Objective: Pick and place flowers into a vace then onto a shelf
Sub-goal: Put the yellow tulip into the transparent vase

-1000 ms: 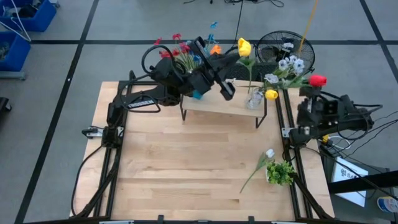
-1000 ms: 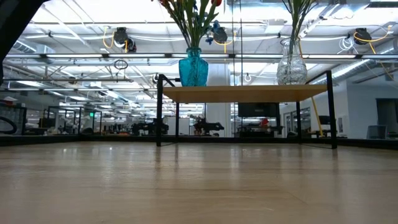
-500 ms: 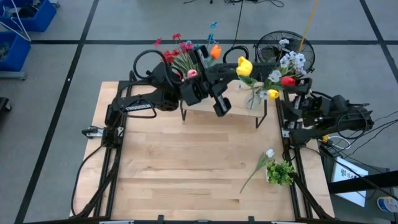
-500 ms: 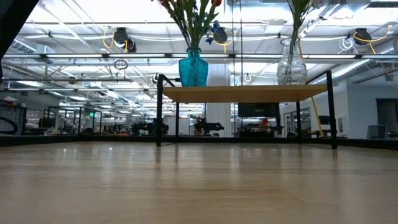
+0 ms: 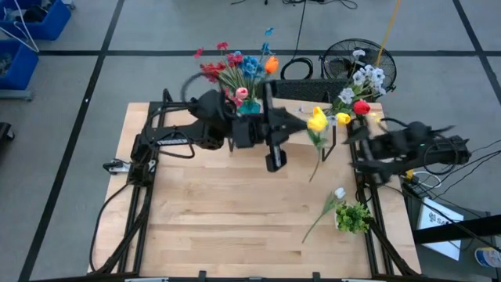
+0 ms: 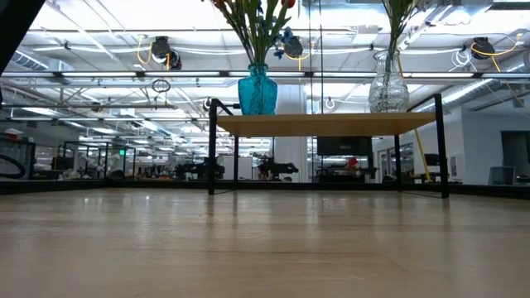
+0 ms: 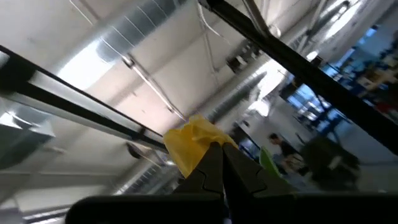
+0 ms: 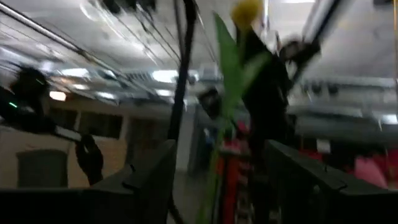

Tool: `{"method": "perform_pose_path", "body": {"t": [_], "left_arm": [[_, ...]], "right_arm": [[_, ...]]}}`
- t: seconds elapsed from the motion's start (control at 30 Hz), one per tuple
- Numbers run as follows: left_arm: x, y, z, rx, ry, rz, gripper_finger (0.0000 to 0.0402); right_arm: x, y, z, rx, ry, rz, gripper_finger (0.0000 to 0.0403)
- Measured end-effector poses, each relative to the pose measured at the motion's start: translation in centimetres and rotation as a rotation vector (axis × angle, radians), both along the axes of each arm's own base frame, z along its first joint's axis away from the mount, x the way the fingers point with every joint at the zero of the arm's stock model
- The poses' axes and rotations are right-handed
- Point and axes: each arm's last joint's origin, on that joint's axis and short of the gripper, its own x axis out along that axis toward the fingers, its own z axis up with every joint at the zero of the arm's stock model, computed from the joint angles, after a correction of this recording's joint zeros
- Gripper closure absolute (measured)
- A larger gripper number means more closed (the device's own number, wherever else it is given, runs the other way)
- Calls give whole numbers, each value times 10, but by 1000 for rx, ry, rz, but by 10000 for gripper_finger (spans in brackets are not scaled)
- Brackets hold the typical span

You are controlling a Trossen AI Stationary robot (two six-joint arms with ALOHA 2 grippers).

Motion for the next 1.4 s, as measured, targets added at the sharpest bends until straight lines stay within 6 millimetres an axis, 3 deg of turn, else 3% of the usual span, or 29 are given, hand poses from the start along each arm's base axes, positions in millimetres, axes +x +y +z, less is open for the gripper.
{"method": "perform_pose_path", "body": {"t": [0.13, 0.3, 0.8, 0.93, 1.1, 1.27, 1.4], "left_arm": [[8, -7, -12, 5, 149, 37, 401], [12, -7, -19, -22, 236, 63, 401], [27, -7, -44, -117, 441, 85, 401], [29, -7, -48, -159, 485, 65, 399], [36, -9, -60, -173, 542, 66, 398], [34, -11, -55, -292, 536, 94, 362], [31, -14, -53, -335, 536, 133, 320]], "right_arm": [[20, 3, -13, 44, 162, 43, 168], [37, 7, -21, 56, 233, 87, 168], [54, 8, -19, 65, 160, 22, 175], [57, 8, -20, 62, 167, 22, 217], [58, 8, -21, 62, 176, 24, 303], [57, 8, -21, 62, 175, 25, 389], [57, 8, -23, 45, 195, 18, 392]]}}
